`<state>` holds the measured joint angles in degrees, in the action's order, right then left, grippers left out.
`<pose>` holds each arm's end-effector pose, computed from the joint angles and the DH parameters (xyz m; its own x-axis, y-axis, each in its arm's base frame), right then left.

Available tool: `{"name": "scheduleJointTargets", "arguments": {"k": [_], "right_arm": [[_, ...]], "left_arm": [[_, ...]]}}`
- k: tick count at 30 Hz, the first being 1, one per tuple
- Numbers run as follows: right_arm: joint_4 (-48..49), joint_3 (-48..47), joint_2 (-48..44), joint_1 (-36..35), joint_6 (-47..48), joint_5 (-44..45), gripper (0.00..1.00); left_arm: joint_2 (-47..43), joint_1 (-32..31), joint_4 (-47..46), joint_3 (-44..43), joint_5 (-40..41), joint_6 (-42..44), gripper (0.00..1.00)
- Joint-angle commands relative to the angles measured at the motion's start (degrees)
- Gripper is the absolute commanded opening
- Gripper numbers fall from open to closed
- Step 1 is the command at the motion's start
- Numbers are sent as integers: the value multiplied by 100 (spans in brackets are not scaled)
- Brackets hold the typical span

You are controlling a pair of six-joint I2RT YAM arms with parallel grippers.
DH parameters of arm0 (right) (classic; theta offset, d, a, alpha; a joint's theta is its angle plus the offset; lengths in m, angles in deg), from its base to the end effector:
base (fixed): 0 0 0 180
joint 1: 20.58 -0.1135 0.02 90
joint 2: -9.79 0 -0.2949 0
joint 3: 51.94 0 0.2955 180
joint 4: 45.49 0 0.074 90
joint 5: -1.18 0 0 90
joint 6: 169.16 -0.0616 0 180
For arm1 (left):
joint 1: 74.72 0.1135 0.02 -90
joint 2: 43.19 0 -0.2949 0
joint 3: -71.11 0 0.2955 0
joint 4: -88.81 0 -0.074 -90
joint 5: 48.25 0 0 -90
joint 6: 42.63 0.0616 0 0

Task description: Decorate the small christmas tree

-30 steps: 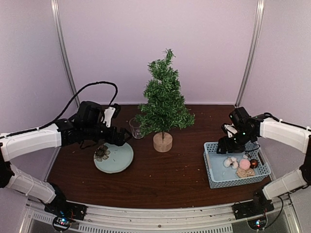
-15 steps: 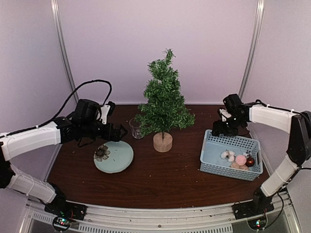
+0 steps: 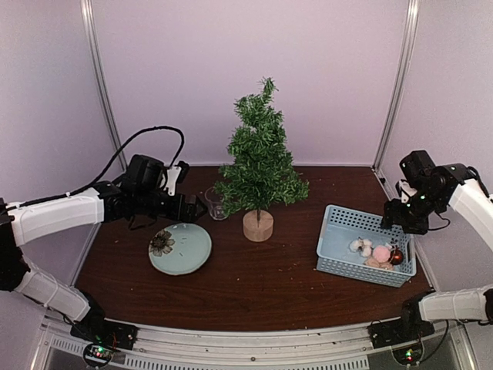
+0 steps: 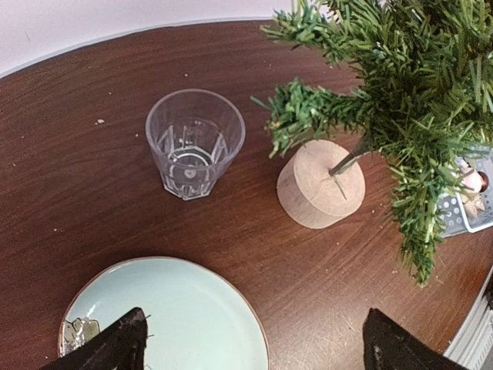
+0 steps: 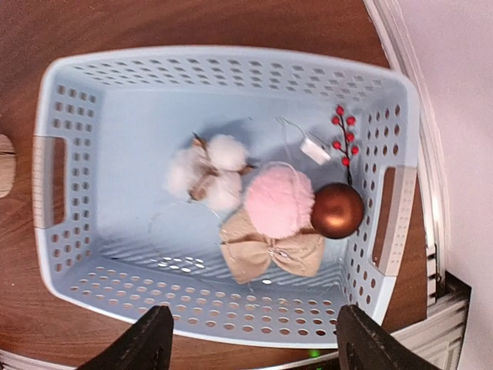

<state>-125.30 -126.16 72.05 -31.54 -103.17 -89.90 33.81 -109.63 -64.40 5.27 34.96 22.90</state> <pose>0.2187 0.0435 0.3102 -0.9108 0.2380 -0.3373 0.1900 0.9671 0.1694 0.2830 -0.2064 0.2605 -0.7261 0.0051 -0.6876 0.3779 0.8384 -0.3928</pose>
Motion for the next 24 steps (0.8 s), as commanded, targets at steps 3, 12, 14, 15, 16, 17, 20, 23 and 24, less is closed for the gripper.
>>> {"name": "scheduleJointTargets", "arguments": {"k": [3,12,14,15,16,17,20,23,24], "right_arm": [[95,629,549,436,-202,208,75],[948,768,595,670,-57,-548,16],[990,609,386,672,-60,-572,2],[982,504,297,674,-34,-626,0],[1016,410,190,670,-14,-698,0],[1093,339,80,671,-4,-785,0],[1298,46,-219,674,-32,-1092,0],[1366,-410,-339,674,-25,-1362,0],[1406,-572,-364,674,-25,-1433,0]], "left_arm": [[83,38,-86,-366,-231,-26,98],[-182,38,10,-342,-105,-57,94],[-231,39,49,-365,-108,-54,92],[-261,38,67,-386,-110,-45,91],[-287,38,99,-406,-119,-37,91],[-304,38,131,-437,-108,-21,90],[-390,39,240,-556,-133,66,89],[-501,38,382,-694,-160,202,88],[-549,38,422,-736,-169,250,87]]}}
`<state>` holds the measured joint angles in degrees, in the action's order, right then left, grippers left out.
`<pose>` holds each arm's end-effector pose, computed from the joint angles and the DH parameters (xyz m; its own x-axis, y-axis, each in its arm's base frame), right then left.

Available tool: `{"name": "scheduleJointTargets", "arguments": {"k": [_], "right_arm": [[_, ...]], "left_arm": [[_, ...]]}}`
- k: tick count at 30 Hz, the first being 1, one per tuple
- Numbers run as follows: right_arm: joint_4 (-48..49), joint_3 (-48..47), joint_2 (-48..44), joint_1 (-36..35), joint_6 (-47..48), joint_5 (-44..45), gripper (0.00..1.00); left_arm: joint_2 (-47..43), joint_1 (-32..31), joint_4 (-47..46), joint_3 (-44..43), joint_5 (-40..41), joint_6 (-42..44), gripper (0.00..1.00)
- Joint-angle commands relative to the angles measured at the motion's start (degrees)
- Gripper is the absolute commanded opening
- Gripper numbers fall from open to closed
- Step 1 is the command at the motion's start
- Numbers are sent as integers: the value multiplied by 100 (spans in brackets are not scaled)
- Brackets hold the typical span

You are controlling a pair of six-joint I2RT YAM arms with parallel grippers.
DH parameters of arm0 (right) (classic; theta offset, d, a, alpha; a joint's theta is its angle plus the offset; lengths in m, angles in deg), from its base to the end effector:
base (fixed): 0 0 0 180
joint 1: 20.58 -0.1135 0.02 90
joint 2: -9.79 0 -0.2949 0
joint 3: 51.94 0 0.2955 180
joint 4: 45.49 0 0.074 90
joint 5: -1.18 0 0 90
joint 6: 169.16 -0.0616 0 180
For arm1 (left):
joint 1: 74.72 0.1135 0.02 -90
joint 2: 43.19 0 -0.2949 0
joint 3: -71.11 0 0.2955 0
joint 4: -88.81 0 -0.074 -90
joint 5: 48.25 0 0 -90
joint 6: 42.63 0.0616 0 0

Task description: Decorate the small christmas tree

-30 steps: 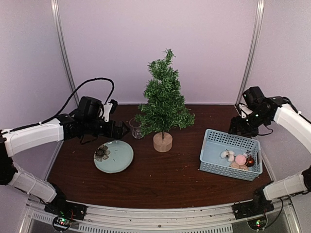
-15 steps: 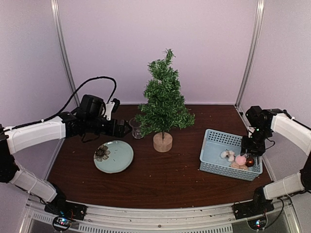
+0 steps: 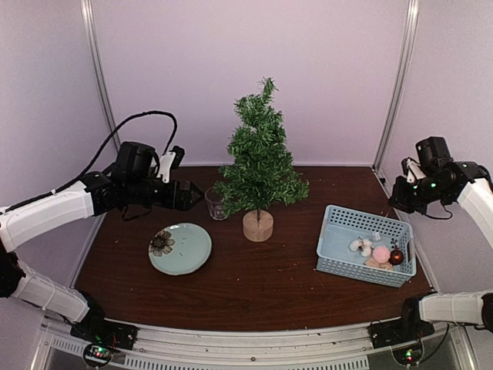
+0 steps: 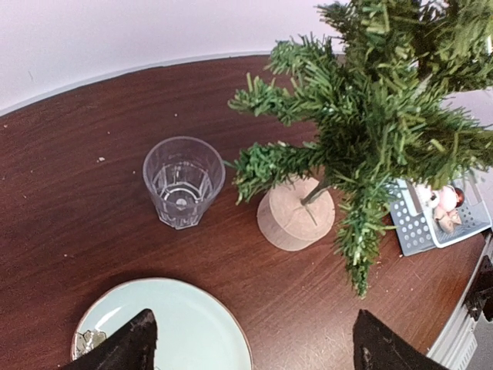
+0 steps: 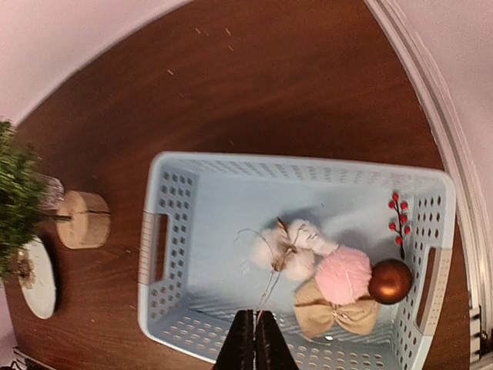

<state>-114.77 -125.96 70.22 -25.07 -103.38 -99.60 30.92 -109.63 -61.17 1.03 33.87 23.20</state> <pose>0.2359 0.0301 0.3283 -0.8256 0.3394 -0.4507 0.1718 0.9121 0.3721 0.2788 -0.2049 0.3008 -0.6892 -0.0136 -0.7245 0.4142 0.8130 -0.4093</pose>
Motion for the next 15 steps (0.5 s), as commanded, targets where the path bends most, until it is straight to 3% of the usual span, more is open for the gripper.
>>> {"name": "scheduleJointTargets", "arguments": {"k": [1,15], "right_arm": [[407,-745,-210,27,-1,-538,0],[1409,-2813,3,18,-345,-1494,0]], "left_arm": [[-310,38,131,-348,-60,260,87],[-959,-163,171,-744,-454,1118,86]]}}
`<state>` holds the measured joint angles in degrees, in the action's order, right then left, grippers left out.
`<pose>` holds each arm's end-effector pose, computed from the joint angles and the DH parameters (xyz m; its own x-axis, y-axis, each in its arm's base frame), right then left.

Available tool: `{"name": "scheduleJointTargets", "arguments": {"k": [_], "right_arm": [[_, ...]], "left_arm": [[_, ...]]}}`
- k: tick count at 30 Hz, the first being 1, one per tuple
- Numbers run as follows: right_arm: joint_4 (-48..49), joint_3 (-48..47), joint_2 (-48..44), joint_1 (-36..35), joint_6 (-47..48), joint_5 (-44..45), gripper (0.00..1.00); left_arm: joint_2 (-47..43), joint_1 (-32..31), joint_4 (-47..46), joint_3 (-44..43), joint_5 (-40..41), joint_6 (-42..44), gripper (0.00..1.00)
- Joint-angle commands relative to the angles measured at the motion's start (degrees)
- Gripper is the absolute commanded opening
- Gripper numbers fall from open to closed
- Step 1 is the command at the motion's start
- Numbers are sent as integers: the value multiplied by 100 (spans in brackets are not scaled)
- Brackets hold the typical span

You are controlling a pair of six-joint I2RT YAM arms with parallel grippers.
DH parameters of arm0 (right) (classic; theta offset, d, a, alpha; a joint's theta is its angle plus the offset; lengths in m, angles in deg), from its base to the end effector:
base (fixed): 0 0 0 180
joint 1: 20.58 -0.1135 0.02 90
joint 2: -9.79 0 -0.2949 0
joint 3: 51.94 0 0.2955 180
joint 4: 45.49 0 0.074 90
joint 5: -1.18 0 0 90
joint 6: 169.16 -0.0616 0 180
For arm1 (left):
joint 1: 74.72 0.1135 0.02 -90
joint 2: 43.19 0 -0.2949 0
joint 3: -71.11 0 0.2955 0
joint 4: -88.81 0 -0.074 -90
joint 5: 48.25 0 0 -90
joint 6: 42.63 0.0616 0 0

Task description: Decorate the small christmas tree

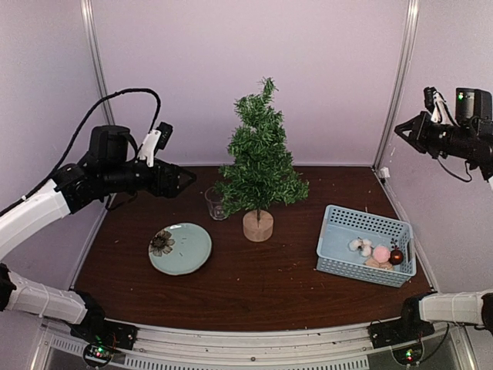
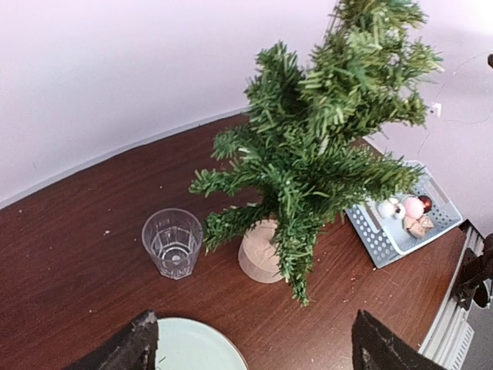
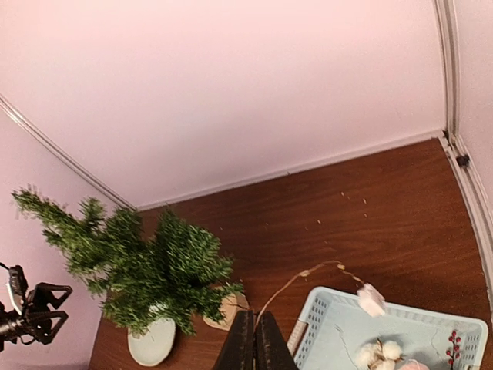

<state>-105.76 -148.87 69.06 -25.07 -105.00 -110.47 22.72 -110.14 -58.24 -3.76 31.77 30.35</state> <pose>0.2219 0.0402 0.4971 -0.5247 0.3652 -0.7690 -0.2040 0.8231 0.5300 0.2502 -0.1910 0.3740 -0.5217 0.0173 -0.8530 0.5722 0.7487 -0.3348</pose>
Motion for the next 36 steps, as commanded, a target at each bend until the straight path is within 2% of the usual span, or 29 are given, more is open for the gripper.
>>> {"name": "scheduleJointTargets", "arguments": {"k": [1,16,25,36], "right_arm": [[548,-674,173,18,-210,-463,0],[1515,-2819,1149,-7,-767,-817,0],[2191,-3616,1594,-128,-1218,-866,0],[2471,-4573,1997,-220,-1481,-848,0]], "left_arm": [[-147,-168,-141,-315,-299,458,86],[298,-1354,-267,-1041,-9,1335,85],[731,-1690,-470,-1368,-98,1527,83],[1066,-1799,-731,-1550,-257,1567,82]]}}
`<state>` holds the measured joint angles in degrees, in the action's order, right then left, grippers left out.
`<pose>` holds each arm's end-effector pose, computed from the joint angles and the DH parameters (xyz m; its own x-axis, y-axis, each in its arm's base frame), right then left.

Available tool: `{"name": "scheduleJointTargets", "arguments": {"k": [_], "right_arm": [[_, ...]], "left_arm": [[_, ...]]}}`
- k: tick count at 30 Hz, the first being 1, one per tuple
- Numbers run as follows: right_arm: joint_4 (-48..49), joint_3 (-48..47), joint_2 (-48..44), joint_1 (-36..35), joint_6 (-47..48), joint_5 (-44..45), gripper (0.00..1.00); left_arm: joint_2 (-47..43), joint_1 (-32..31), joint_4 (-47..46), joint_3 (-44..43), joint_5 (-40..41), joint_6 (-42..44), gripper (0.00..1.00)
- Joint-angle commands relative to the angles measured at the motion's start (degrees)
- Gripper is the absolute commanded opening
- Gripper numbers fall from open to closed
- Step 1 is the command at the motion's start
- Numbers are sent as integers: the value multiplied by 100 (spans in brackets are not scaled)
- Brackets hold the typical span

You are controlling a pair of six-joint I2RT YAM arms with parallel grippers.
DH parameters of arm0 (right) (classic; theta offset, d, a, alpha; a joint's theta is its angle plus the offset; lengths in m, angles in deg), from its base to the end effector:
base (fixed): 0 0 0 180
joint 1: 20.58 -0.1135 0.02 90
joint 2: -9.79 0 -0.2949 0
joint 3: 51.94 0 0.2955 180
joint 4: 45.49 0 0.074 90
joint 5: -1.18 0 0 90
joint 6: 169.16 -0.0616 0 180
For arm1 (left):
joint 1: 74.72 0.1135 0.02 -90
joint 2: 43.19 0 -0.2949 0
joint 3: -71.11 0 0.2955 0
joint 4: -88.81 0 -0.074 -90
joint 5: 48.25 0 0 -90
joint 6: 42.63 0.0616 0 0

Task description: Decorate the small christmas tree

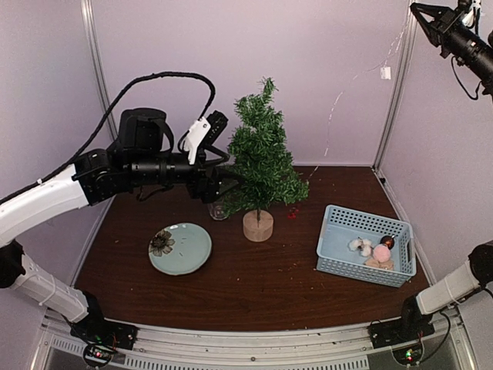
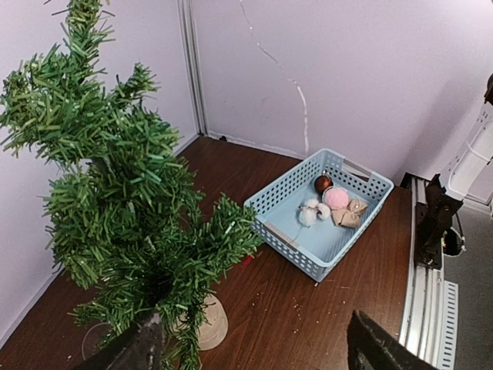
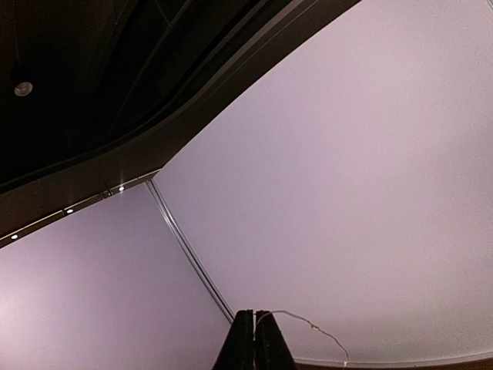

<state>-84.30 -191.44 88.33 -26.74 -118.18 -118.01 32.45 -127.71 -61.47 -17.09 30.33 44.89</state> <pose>0.2187 0.0538 0.7090 -0.0505 0.5474 -0.8354 -0.6577 0.6112 0.4403 0.2092 -0.2978 0.4238 -0.2162 0.2164 -0.9521 0.8881 0.4488 -0.0997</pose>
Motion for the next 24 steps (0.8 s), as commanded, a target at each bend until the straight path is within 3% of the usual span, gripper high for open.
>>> {"name": "scheduleJointTargets", "arguments": {"k": [1,12,17,24], "right_arm": [[400,-318,87,-61,-212,-118,0],[498,-59,2,-176,-134,-43,0],[21,26,-176,-176,125,74,0],[-222,2315,-1543,-178,542,730,0]], "left_arm": [[115,-40,-421,-225,-123,123,82],[362,-270,-625,-85,-123,190,79],[440,-297,-751,11,-139,188,79],[417,-306,-713,113,-47,187,78]]}}
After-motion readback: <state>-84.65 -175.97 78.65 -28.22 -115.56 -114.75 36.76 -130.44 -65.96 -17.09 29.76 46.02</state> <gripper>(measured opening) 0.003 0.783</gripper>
